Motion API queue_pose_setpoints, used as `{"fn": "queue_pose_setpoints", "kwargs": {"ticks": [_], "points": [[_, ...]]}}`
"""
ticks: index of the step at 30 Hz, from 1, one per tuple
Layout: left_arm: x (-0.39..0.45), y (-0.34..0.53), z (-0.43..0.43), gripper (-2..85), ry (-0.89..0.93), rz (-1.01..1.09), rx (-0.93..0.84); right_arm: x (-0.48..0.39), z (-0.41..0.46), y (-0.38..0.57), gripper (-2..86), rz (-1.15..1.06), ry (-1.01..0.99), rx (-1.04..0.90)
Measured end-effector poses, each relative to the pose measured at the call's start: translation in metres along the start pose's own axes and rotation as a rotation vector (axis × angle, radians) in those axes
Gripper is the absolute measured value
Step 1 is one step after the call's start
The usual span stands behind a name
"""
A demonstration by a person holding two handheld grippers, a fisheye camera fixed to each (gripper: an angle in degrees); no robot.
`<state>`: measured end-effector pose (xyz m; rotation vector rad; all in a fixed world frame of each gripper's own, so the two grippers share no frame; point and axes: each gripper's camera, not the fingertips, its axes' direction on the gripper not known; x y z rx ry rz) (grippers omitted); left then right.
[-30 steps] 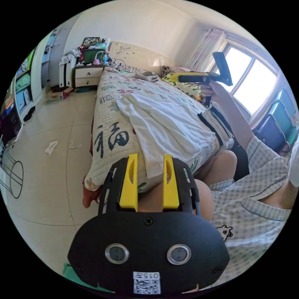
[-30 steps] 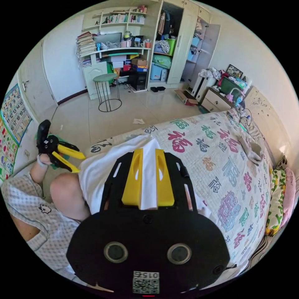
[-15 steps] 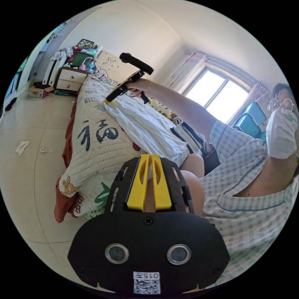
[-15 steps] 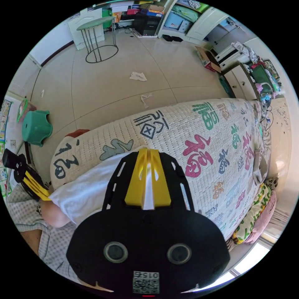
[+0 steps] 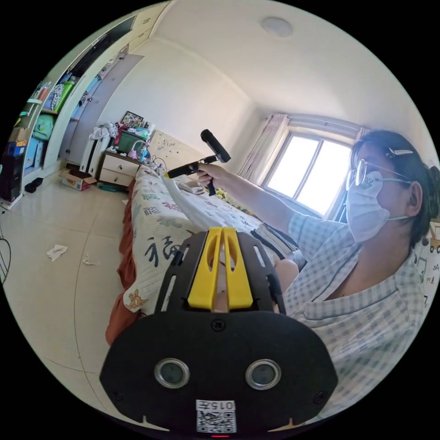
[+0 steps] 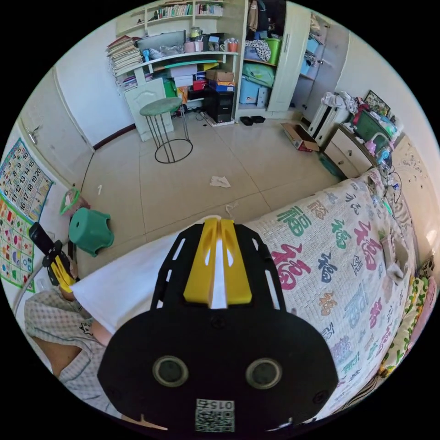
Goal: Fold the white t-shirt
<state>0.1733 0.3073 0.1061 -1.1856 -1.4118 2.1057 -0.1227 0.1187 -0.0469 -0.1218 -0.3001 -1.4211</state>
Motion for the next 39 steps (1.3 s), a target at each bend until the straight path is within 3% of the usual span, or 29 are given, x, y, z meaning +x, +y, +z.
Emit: {"fn": "queue_pose_setpoints", "kwargs": {"ticks": [10, 19, 30, 33, 35, 39], "points": [[0.141, -0.051, 0.162, -0.8, 0.297, 0.186, -0.135, 0.141, -0.121, 0.206, -0.7, 0.225, -0.114, 0.296], [0.238, -0.004, 0.398, -0.7, 0.312, 0.211, -0.47, 0.264, -0.095, 0.388, -0.6, 0.524, -0.121, 0.28], [0.298, 0.053, 0.505, -0.1, 0.148, 0.318, -0.655, 0.308, -0.09, 0.468, 1.4, 0.631, -0.206, 0.331], [0.324, 0.058, 0.512, 0.6, 0.077, 0.421, -0.643, 0.303, -0.104, 0.48, 0.5, 0.635, -0.096, 0.29], [0.355, 0.059, 0.505, 1.2, 0.013, 0.583, -0.546, 0.3, -0.111, 0.485, -0.1, 0.665, 0.093, 0.176], [0.39, 0.057, 0.508, 2.7, -0.064, 0.762, -0.526, 0.288, -0.125, 0.49, 0.2, 0.667, 0.084, 0.122]]}}
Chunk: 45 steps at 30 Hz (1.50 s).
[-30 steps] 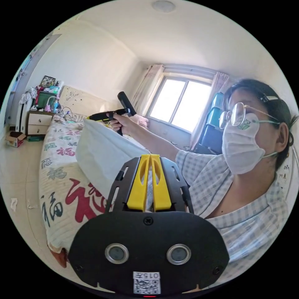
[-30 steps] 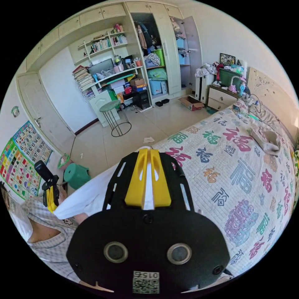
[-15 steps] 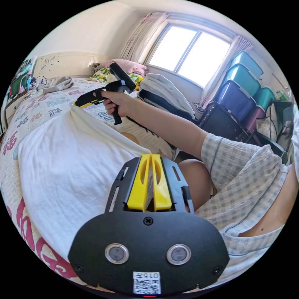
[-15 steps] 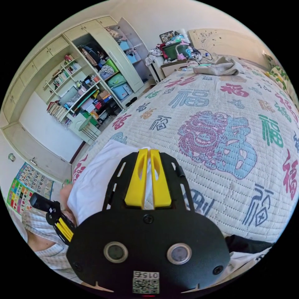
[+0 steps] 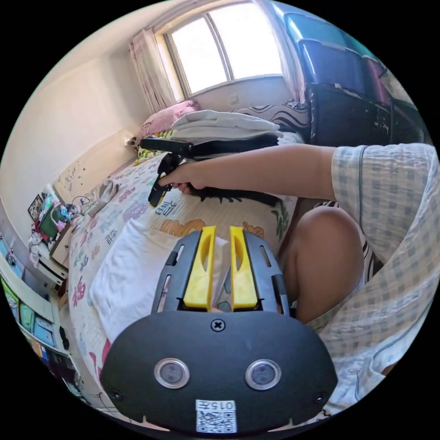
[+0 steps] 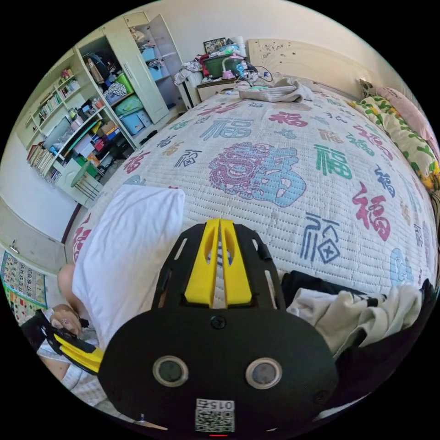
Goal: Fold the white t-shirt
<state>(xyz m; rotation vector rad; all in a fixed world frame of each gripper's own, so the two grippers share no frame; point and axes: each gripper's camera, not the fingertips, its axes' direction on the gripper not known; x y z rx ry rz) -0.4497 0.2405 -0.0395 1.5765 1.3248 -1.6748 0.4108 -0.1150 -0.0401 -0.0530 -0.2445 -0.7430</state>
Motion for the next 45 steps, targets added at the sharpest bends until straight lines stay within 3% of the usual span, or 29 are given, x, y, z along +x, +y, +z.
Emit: {"fn": "queue_pose_setpoints", "kwargs": {"ticks": [5, 10, 13, 16, 19, 21, 23, 31, 34, 38, 41, 45], "points": [[-0.045, -0.006, -0.025, 3.0, 0.184, -0.04, 0.077, -0.053, -0.045, 0.031, 4.5, -0.17, -0.053, 0.015], [-0.144, 0.017, -0.068, 4.6, 0.178, -0.196, 0.138, -0.093, -0.069, 0.075, 5.0, -0.279, -0.048, 0.016], [-0.204, 0.054, -0.066, 5.6, 0.071, -0.295, -0.001, -0.106, -0.053, 0.095, 6.5, -0.356, -0.099, -0.112], [-0.235, 0.113, -0.037, 5.4, 0.164, -0.381, -0.093, -0.109, -0.026, 0.109, 7.1, -0.4, -0.101, -0.257], [-0.245, 0.138, -0.016, 5.1, 0.309, -0.357, -0.188, -0.099, -0.033, 0.114, 4.5, -0.368, -0.144, -0.207], [-0.244, 0.144, -0.011, 4.7, 0.283, -0.343, -0.183, -0.092, -0.038, 0.116, 1.5, -0.363, -0.164, -0.195], [-0.241, 0.155, 0.011, 3.8, 0.289, -0.297, -0.309, -0.083, -0.045, 0.119, -0.5, -0.353, -0.165, -0.199], [-0.281, 0.181, 0.015, 2.9, 0.322, -0.314, -0.308, -0.082, -0.054, 0.126, 1.3, -0.409, -0.108, -0.239], [-0.315, 0.191, 0.003, 4.1, 0.336, -0.374, -0.231, -0.072, -0.075, 0.117, 5.8, -0.373, -0.106, -0.107], [-0.404, 0.234, -0.023, 7.0, 0.319, -0.696, 0.077, -0.055, -0.096, 0.087, 6.6, -0.293, -0.003, 0.145], [-0.459, 0.257, -0.006, 9.7, 0.343, -0.878, 0.113, -0.029, -0.079, 0.049, 8.7, -0.194, -0.063, 0.115], [-0.502, 0.264, 0.019, 10.6, 0.421, -0.946, 0.108, 0.004, -0.047, 0.012, 13.3, -0.086, -0.174, 0.034]]}}
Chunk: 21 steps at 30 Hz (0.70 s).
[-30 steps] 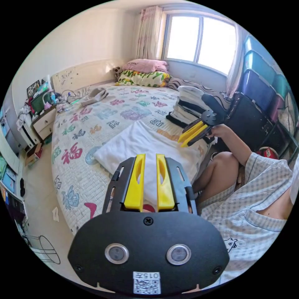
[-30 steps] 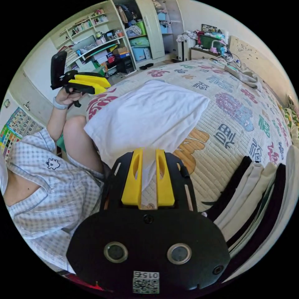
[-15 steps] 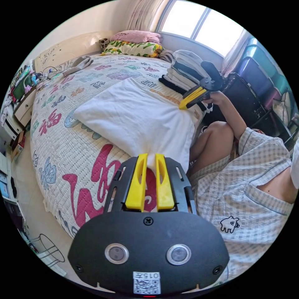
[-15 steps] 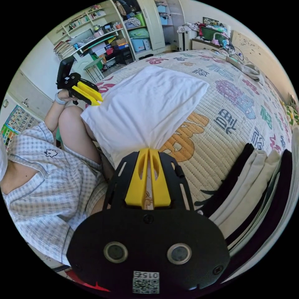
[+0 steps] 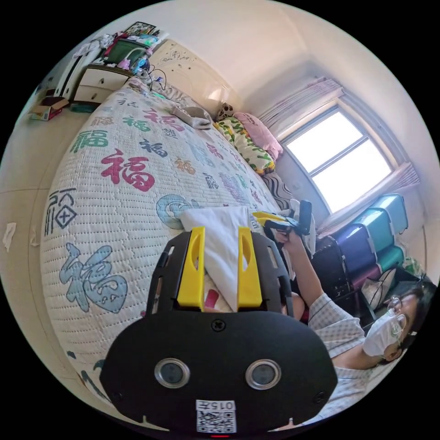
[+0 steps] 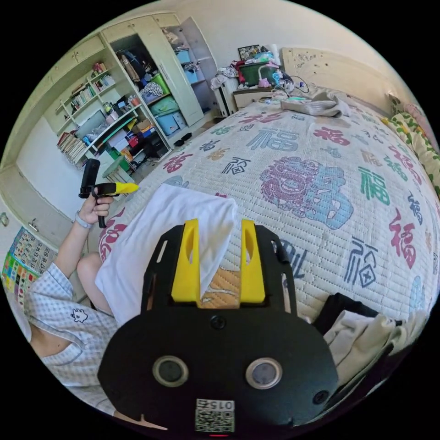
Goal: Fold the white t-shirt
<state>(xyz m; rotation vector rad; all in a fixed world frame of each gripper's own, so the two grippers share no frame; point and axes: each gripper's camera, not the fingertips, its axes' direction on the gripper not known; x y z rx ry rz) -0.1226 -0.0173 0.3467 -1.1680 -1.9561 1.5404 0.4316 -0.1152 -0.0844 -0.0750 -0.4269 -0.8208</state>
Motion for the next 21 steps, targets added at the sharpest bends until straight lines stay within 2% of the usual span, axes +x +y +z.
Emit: {"fn": "queue_pose_setpoints", "kwargs": {"ticks": [3, 9, 12, 15, 18, 21], "points": [[-0.032, -0.019, 0.013, 10.9, -0.045, -0.056, -0.028, 0.026, 0.015, -0.011, 14.2, 0.068, -0.065, -0.007], [-0.08, -0.032, 0.048, 10.3, 0.109, -0.138, -0.108, 0.046, 0.022, -0.012, 11.8, 0.061, -0.195, -0.061], [-0.085, -0.034, 0.055, 6.8, 0.119, -0.15, -0.156, 0.056, 0.03, -0.009, 6.7, 0.052, -0.423, -0.088], [-0.087, -0.028, 0.053, 2.8, 0.145, -0.16, -0.158, 0.054, 0.033, -0.005, 4.4, 0.066, -0.441, -0.071], [-0.068, -0.02, 0.029, 1.6, 0.161, -0.048, -0.047, 0.039, 0.01, -0.001, 3.2, 0.019, -0.407, -0.002], [-0.023, -0.015, 0.0, 1.1, 0.098, 0.133, 0.02, 0.003, -0.023, 0.007, 2.3, -0.078, -0.349, 0.06]]}}
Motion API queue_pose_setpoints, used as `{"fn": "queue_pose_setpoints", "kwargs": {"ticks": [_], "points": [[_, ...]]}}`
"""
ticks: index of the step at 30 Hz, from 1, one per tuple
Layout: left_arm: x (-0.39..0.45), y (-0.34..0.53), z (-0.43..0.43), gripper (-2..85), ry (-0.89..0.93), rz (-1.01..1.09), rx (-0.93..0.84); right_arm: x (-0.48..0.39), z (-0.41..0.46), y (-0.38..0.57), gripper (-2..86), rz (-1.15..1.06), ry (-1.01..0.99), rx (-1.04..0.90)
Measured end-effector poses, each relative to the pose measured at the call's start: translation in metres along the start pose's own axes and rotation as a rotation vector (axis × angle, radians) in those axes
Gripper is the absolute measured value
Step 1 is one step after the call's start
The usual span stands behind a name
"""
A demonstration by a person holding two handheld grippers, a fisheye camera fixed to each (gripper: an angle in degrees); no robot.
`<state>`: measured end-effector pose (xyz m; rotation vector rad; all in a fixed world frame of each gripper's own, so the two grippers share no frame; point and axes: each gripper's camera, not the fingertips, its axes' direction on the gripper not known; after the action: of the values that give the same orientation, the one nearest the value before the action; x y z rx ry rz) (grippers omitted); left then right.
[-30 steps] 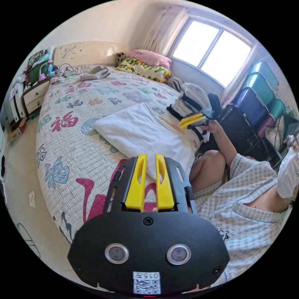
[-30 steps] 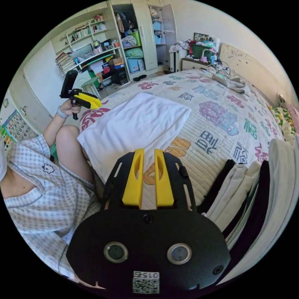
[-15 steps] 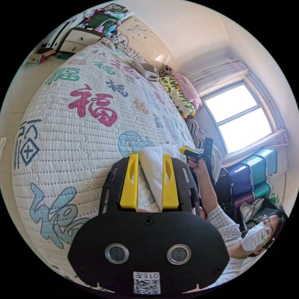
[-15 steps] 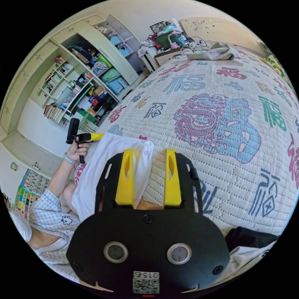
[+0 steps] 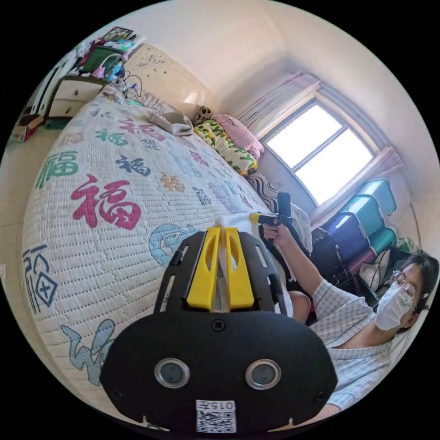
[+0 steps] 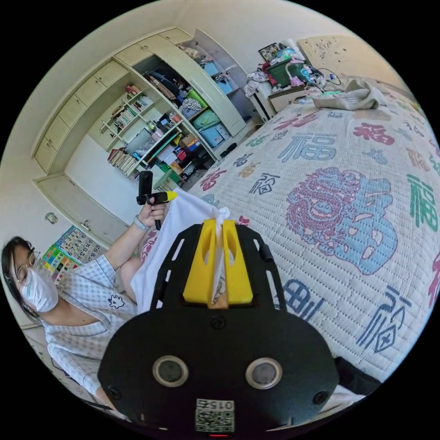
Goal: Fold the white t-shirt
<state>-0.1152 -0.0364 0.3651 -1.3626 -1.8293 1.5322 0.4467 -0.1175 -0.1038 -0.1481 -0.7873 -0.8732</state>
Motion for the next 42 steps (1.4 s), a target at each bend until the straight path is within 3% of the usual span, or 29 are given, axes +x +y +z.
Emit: {"fn": "queue_pose_setpoints", "kwargs": {"ticks": [7, 17, 25, 31, 36, 42], "points": [[0.118, 0.047, -0.027, 0.9, -0.011, 0.322, -0.033, -0.139, -0.023, 0.052, 1.8, -0.313, 0.242, 0.017], [0.282, 0.184, -0.003, 1.0, -0.074, 0.777, -0.344, -0.257, 0.015, 0.182, 0.0, -0.581, 0.329, -0.202], [0.324, 0.25, 0.04, 2.3, -0.208, 0.806, -0.547, -0.271, 0.051, 0.216, 3.0, -0.494, 0.366, -0.349], [0.379, 0.268, 0.025, 6.9, -0.428, 0.798, -0.358, -0.33, 0.049, 0.204, 7.1, -0.521, 0.473, -0.183], [0.386, 0.279, 0.076, 4.2, -0.484, 0.838, -0.375, -0.336, 0.116, 0.198, 4.4, -0.545, 0.529, -0.369], [0.371, 0.291, 0.066, 0.4, -0.42, 0.835, -0.397, -0.341, 0.106, 0.216, -0.2, -0.599, 0.535, -0.342]]}}
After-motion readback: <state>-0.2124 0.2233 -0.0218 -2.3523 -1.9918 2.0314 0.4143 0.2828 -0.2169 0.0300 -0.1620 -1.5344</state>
